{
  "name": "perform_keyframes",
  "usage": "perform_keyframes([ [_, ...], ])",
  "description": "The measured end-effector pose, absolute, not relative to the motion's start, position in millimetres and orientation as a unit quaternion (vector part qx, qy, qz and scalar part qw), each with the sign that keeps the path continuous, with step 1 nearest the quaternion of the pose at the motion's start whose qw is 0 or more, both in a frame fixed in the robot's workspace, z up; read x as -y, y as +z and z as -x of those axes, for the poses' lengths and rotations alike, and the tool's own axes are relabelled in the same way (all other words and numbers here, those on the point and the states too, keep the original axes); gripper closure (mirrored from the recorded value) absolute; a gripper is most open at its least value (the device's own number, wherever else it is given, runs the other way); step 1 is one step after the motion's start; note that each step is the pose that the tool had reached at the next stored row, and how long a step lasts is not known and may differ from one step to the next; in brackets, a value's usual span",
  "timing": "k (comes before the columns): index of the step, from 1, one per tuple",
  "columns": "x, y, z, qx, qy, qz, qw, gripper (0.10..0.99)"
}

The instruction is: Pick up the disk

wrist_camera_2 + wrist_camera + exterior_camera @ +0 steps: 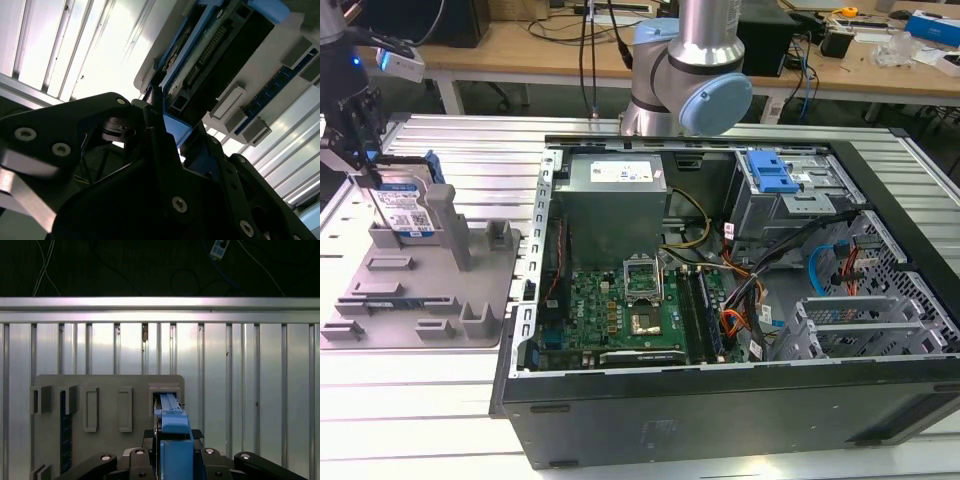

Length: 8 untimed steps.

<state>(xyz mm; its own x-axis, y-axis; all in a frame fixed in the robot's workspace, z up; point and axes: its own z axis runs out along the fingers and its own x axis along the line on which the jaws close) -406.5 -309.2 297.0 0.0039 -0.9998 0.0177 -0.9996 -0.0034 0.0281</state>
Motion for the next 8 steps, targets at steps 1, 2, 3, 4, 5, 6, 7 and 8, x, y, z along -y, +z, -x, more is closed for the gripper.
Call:
perform_keyframes([
  [1,309.2,297.0,406.5,0.706,-0.004,-0.708,0.016,0.722],
  [2,309.2,297.0,406.5,0.706,-0.004,-0.708,0.016,0.722],
  [3,309.2,297.0,406.5,0.706,-0.004,-0.708,0.016,0.722],
  [4,309.2,297.8,406.5,0.706,-0.004,-0.708,0.016,0.722],
  [5,309.2,300.9,406.5,0.706,-0.004,-0.708,0.016,0.722],
  [6,309.2,303.9,406.5,0.706,-0.004,-0.708,0.016,0.722],
  [7,309.2,306.7,406.5,0.706,-0.004,-0.708,0.016,0.722],
  [8,309.2,308.8,406.6,0.706,-0.004,-0.708,0.016,0.722],
])
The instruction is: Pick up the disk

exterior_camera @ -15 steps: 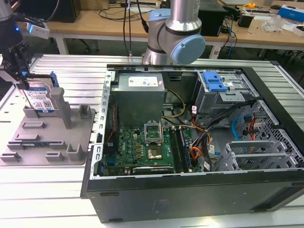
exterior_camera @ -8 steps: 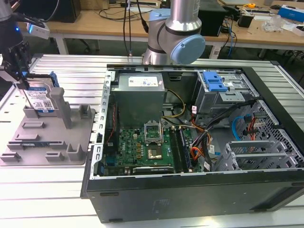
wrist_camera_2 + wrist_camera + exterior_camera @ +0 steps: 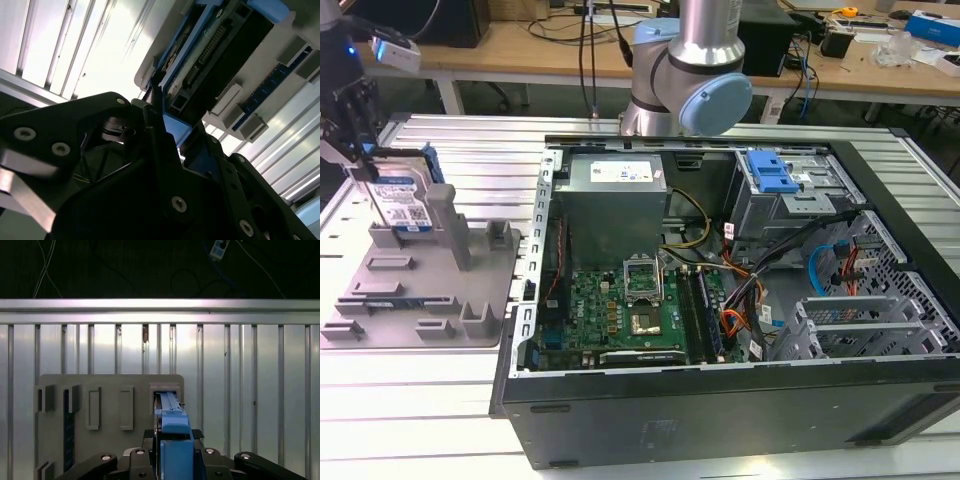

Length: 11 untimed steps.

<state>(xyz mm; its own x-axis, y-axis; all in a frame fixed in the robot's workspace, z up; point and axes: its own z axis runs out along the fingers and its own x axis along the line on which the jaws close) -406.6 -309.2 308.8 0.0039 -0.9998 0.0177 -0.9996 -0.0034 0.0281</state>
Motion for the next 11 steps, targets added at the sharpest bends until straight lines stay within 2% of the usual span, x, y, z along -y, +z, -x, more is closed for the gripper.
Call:
perform_keyframes([
  [11,309.2,367.9,407.2,0.706,-0.004,-0.708,0.016,0.722],
])
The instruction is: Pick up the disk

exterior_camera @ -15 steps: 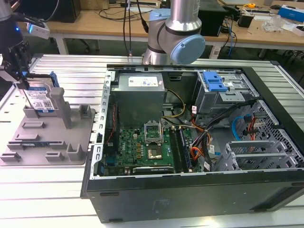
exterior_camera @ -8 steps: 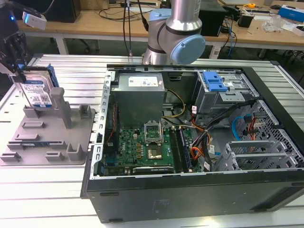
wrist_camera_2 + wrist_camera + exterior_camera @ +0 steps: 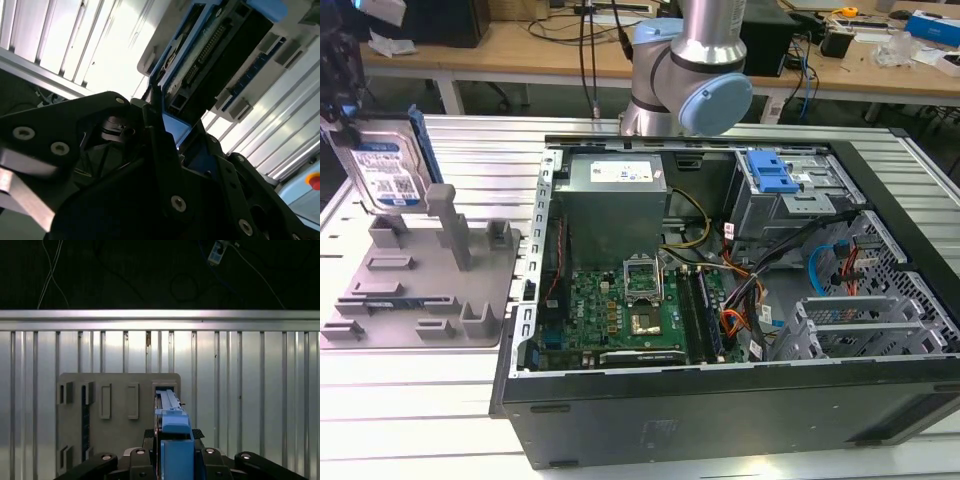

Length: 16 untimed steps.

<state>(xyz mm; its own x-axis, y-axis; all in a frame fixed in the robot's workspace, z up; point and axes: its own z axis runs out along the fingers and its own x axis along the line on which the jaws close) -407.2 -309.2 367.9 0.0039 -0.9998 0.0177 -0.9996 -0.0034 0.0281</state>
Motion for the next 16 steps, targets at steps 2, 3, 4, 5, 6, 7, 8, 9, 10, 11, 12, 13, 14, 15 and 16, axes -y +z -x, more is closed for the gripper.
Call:
perform_keyframes([
  [2,309.3,381.5,407.3,0.706,-0.004,-0.708,0.016,0.722],
  [3,309.3,386.0,407.3,0.706,-0.004,-0.708,0.016,0.722],
  [4,309.3,390.8,407.4,0.706,-0.004,-0.708,0.016,0.722],
  [5,309.3,396.4,407.4,0.706,-0.004,-0.708,0.016,0.722],
  [6,309.3,400.7,407.5,0.706,-0.004,-0.708,0.016,0.722],
  [7,309.3,409.3,407.5,0.706,-0.004,-0.708,0.016,0.722],
  [8,309.4,414.1,407.6,0.706,-0.004,-0.708,0.016,0.722],
  [9,309.4,418.6,407.6,0.706,-0.004,-0.708,0.016,0.722],
  [10,309.4,427.4,407.7,0.706,-0.004,-0.708,0.016,0.722],
  [11,309.4,432.7,407.8,0.706,-0.004,-0.708,0.016,0.722],
  [12,309.5,437.1,407.8,0.706,-0.004,-0.708,0.016,0.722],
  [13,309.6,446.1,407.8,0.706,-0.004,-0.708,0.016,0.722],
  [14,309.7,451.5,407.8,0.706,-0.004,-0.708,0.016,0.722],
  [15,309.8,456.2,407.8,0.706,-0.004,-0.708,0.016,0.722],
  [16,310.0,464.4,407.9,0.706,-0.004,-0.708,0.016,0.722],
])
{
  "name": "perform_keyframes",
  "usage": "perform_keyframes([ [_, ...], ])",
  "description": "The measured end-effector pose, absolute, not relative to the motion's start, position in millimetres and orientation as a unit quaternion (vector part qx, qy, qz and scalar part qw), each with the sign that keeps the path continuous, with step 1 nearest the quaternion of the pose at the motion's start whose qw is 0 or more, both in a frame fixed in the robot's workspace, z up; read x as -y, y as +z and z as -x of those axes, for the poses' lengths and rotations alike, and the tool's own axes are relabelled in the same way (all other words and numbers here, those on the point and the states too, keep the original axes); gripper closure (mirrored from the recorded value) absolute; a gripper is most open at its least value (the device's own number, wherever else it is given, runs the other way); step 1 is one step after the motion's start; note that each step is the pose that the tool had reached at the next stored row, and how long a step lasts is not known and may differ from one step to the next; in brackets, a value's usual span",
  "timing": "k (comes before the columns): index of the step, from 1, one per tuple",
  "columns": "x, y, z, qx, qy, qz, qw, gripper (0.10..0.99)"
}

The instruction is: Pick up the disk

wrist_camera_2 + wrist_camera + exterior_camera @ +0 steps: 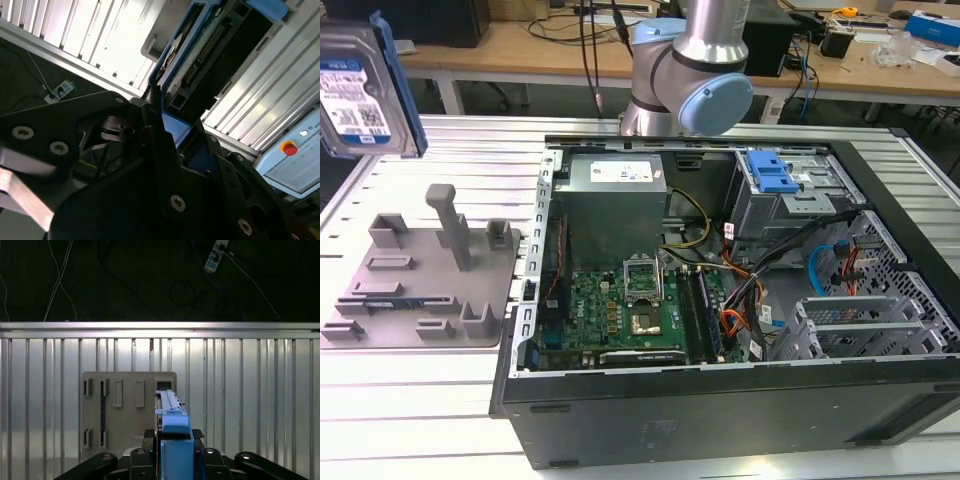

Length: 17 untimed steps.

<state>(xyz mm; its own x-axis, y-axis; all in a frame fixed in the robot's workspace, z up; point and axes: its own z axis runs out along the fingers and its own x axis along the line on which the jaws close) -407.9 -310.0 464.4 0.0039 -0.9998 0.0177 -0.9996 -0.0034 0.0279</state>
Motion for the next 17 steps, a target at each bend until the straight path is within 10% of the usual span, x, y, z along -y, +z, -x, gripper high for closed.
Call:
perform_keyframes([
  [17,310.6,490.3,407.9,0.706,-0.003,-0.708,0.016,0.722],
])
